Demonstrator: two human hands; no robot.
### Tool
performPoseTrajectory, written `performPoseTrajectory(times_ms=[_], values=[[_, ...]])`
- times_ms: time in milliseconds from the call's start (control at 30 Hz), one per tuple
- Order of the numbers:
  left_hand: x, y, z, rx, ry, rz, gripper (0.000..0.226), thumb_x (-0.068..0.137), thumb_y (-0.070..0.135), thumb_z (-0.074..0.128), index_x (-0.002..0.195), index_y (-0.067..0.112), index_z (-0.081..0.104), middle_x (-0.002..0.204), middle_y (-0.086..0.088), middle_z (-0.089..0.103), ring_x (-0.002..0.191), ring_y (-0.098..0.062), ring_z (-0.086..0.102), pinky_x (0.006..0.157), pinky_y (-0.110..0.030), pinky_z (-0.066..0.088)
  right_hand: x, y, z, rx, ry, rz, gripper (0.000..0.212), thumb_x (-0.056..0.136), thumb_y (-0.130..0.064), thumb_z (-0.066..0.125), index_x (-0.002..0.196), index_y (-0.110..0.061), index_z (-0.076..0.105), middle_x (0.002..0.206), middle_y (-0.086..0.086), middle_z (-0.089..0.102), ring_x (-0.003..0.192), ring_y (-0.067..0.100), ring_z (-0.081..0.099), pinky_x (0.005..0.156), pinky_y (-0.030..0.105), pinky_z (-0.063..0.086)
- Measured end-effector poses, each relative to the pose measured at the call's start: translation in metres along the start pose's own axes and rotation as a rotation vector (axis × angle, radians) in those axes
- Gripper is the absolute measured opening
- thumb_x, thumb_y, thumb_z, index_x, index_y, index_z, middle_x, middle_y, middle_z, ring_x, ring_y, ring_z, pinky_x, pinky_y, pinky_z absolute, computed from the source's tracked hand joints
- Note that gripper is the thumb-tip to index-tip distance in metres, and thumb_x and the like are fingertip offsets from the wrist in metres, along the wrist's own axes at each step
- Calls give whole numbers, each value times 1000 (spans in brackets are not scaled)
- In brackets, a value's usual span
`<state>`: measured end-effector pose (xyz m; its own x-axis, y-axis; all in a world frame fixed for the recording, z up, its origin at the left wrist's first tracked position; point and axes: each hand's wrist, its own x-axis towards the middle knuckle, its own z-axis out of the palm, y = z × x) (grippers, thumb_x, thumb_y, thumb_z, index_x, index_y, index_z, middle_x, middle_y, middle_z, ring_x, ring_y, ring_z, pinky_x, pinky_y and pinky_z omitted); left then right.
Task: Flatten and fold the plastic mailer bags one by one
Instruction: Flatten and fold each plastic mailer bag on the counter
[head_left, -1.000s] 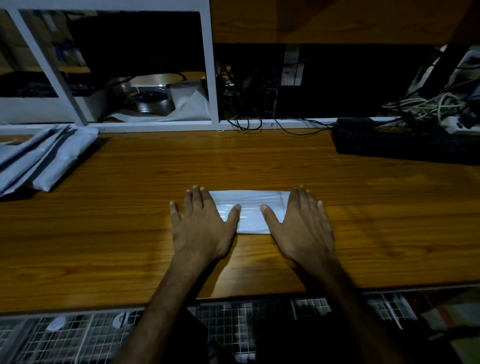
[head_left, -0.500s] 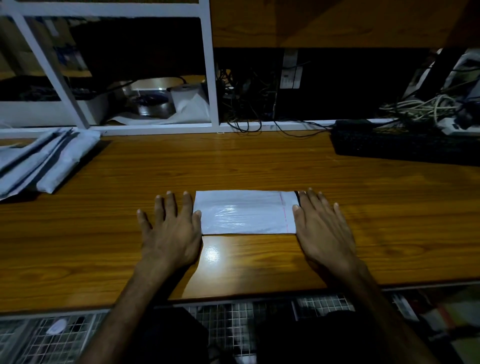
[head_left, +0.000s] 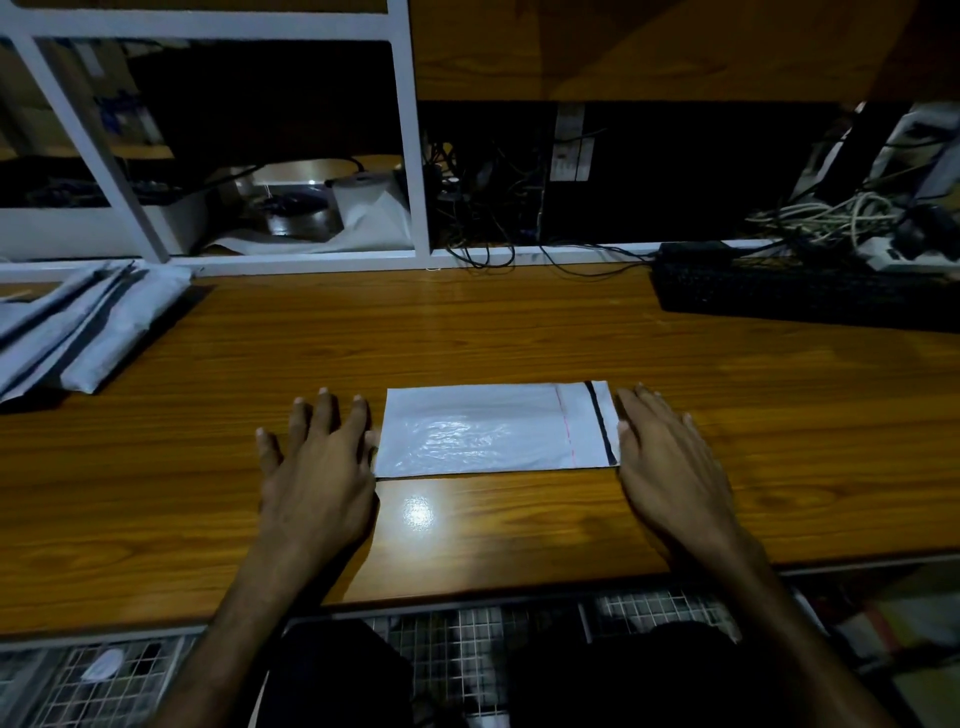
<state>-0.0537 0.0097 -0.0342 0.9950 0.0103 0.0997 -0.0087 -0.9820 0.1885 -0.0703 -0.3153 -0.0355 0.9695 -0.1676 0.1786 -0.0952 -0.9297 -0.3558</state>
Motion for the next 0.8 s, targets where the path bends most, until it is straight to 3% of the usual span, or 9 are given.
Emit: performPoseTrajectory(times_ms=[133, 300, 367, 433, 533, 600, 700, 800], values=[[1, 6, -5, -121, 135, 16, 53, 108, 39, 25, 149, 18, 51, 161, -15, 41, 153, -39, 28, 122, -63, 19, 2, -8, -9, 155, 115, 58, 44, 111, -25, 41, 153, -12, 47, 159, 7, 45, 145, 26, 45, 116, 44, 36], [21, 49, -14, -207, 189, 156, 37, 110, 34, 40, 131, 16, 64, 147, -10, 58, 140, -30, 48, 119, -52, 36, 27, -38, -15, 179, 147, -5, 37, 109, -24, 48, 142, -11, 58, 144, 8, 60, 130, 29, 58, 102, 43, 48], [32, 73, -13, -229, 170, 194, 28, 109, 29, 45, 120, 17, 67, 130, -8, 66, 122, -27, 58, 108, -47, 45, 39, -55, -9, 163, 91, -58, 26, 109, -26, 48, 123, -13, 65, 120, 7, 67, 110, 28, 64, 81, 34, 51], [42, 95, -6, -246, 176, 208, 18, 106, 23, 48, 100, 21, 65, 106, -3, 67, 98, -24, 60, 85, -43, 52, 48, -71, 1, 110, 36, -103, 21, 109, -30, 46, 105, -17, 62, 100, 3, 64, 92, 24, 64, 65, 31, 40], [51, 113, 9, -309, 171, 200, 21, 96, 8, 48, 83, 21, 56, 89, -1, 61, 84, -28, 57, 61, -39, 41, 51, -85, 14, 37, 23, -149, 20, 108, -31, 45, 103, -18, 60, 105, 6, 67, 93, 29, 64, 72, 33, 37], [54, 118, 17, -324, 157, 213, 20, 96, 6, 47, 84, 18, 57, 91, -4, 62, 85, -30, 57, 60, -36, 35, 49, -88, 20, 1, 4, -171, 22, 108, -29, 45, 108, -15, 61, 115, 7, 67, 102, 32, 64, 84, 38, 42], [56, 120, 23, -301, 136, 261, 20, 104, 16, 46, 97, 16, 65, 105, -7, 68, 101, -29, 60, 76, -37, 46, 49, -87, 28, -63, 3, -217, 28, 108, -28, 42, 119, -14, 64, 133, 6, 64, 120, 29, 60, 111, 44, 38], [59, 119, 29, -226, 108, 318, 33, 108, 25, 40, 114, 11, 68, 125, -11, 67, 124, -31, 56, 108, -46, 43, 49, -84, 34, -124, 11, -230, 37, 109, -31, 38, 133, -15, 61, 148, 7, 56, 136, 26, 52, 118, 46, 33]])
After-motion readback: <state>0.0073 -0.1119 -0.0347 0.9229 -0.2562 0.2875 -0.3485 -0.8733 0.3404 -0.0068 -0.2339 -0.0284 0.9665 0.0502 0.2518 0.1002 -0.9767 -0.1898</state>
